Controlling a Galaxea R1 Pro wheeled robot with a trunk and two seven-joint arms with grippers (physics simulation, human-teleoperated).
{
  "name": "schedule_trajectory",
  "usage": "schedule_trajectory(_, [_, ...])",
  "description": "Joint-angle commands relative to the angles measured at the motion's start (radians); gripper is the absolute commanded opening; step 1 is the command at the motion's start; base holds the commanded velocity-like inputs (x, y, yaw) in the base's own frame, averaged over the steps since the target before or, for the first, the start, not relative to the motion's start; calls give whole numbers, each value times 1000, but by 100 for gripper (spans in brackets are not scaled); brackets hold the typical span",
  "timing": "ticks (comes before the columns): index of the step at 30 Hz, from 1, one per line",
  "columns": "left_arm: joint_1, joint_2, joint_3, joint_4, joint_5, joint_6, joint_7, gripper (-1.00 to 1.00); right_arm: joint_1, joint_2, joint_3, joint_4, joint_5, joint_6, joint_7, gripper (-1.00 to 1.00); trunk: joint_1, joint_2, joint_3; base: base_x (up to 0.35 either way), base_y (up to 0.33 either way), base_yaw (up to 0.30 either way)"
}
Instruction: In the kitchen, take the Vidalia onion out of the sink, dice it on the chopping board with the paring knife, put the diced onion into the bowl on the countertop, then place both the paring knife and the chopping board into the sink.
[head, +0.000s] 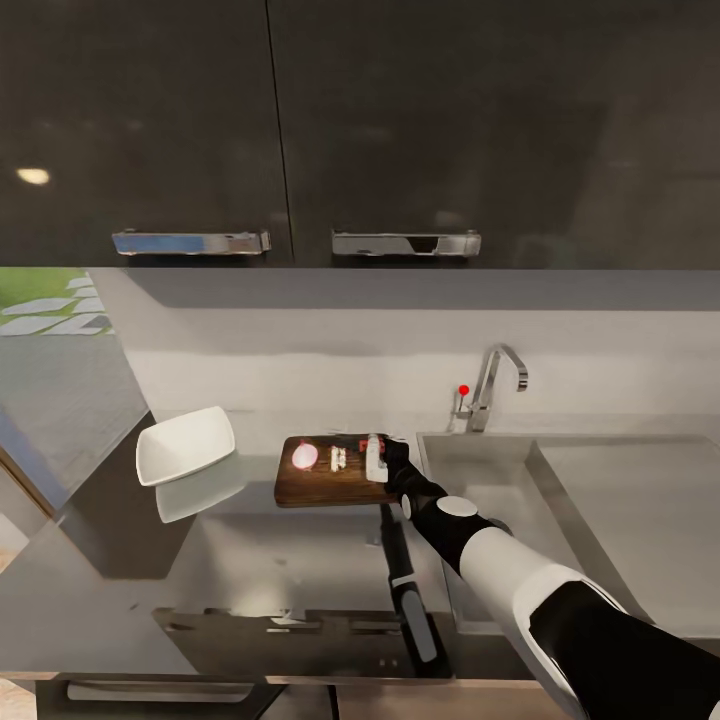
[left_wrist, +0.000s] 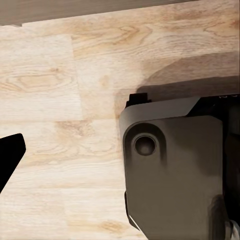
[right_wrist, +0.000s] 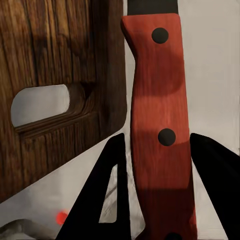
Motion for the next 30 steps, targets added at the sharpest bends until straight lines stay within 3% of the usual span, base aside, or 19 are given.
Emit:
schedule_trajectory(1, [-1, -1, -8, 2, 9, -1, 2, 100, -1, 0, 7, 1, 7, 7, -4, -100, 1, -2, -2, 0, 0, 0])
schedule_trajectory(13, [-1, -1, -8, 2, 9, -1, 2, 100, -1, 0, 7, 2, 6, 6, -7, -100, 1, -2, -2, 0, 0, 0])
schedule_trajectory(17, [-1, -1, -8, 2, 9, -1, 2, 100, -1, 0, 2, -10, -3, -2, -64, -100, 1, -2, -2, 0, 0, 0])
schedule_trajectory(22, [-1, -1, -8, 2, 9, -1, 2, 100, -1, 0, 3, -14, -125, -18, -137, -100, 1, -2, -2, 0, 0, 0])
schedule_trajectory(30, [-1, 1, -8, 2, 9, -1, 2, 100, -1, 0, 5, -10, -150, -20, -141, -100, 1, -2, -2, 0, 46, 0])
